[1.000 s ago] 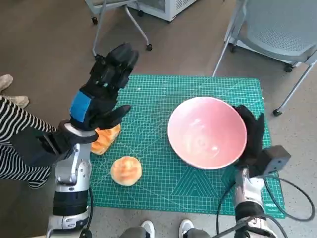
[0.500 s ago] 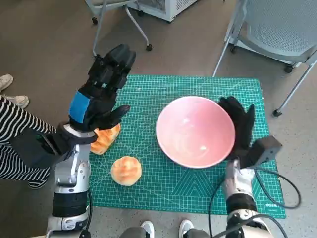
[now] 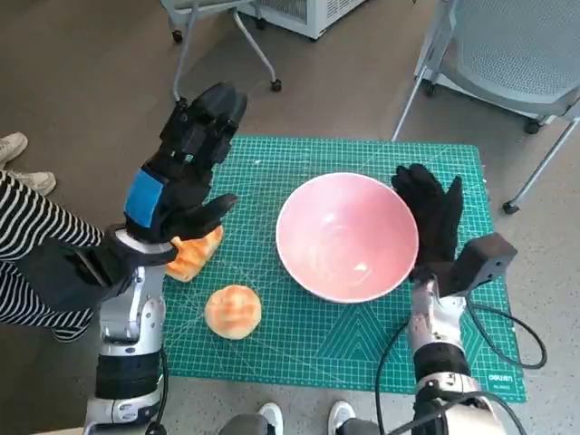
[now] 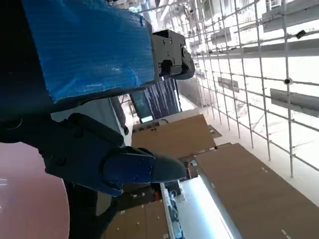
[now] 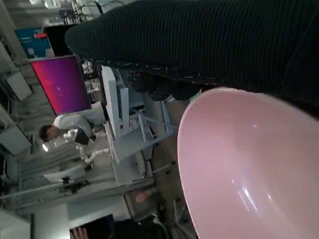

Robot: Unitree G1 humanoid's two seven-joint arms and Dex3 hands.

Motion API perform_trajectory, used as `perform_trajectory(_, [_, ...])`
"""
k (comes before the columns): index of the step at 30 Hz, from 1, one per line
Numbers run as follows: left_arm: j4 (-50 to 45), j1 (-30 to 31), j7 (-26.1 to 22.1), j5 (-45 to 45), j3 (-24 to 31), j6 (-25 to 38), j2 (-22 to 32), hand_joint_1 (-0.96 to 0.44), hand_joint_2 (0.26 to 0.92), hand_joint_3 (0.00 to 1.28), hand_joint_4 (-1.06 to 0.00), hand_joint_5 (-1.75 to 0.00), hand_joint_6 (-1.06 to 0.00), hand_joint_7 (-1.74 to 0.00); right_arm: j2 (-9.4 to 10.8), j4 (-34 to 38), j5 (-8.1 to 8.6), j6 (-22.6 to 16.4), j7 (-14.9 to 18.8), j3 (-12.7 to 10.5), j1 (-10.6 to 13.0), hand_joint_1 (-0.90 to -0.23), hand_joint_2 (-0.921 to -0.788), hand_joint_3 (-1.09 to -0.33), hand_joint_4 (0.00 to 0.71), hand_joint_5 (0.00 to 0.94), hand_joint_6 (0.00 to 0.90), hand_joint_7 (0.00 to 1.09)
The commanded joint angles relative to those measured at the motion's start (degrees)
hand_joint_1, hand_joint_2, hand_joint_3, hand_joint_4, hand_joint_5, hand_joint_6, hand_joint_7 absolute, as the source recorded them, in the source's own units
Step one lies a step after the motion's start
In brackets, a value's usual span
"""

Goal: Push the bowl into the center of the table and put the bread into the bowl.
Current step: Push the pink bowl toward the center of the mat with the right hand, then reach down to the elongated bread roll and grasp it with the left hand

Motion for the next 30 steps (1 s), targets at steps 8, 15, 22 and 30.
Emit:
perform_trajectory(8, [1.3, -0.5, 0.5, 0.8, -0.7, -1.3, -0.4, -0.57, 0.921, 0.29, -0.06, -0.03, 0.0, -0.47, -4.4, -10.0, 1.25, -1.2, -1.1, -1.4, 3.2, -0.58, -0.921, -0.865, 0.129, 0.004, 0.056, 0.49])
perform_trajectory(15, [2.0, -1.3, 0.5, 0.5, -0.9, -1.1, -0.3, -0.57, 0.921, 0.29, -0.06, -0.03, 0.0, -0.47, -4.8, -25.4, 0.98, -0.6, -3.0, -0.3, 7.4, -0.598, -0.921, -0.78, 0.127, 0.002, 0.061, 0.49])
perform_trajectory(22, [2.5, -2.4, 0.5, 0.7, -1.2, -1.1, -0.4, -0.57, 0.921, 0.3, -0.06, -0.02, 0.0, -0.47, -5.0, -44.7, 0.25, 4.0, -3.0, 3.4, 12.6, -0.63, -0.921, -0.729, 0.129, 0.003, 0.076, 0.49])
perform_trajectory(30, [1.8, -3.5, 0.8, 0.7, -2.2, -0.4, -1.1, -0.57, 0.921, 0.3, -0.07, -0.02, 0.0, -0.44, -6.8, -58.6, 0.3, 10.1, -0.3, 7.8, 16.3, -0.647, -0.921, -0.698, 0.162, 0.017, 0.113, 0.51])
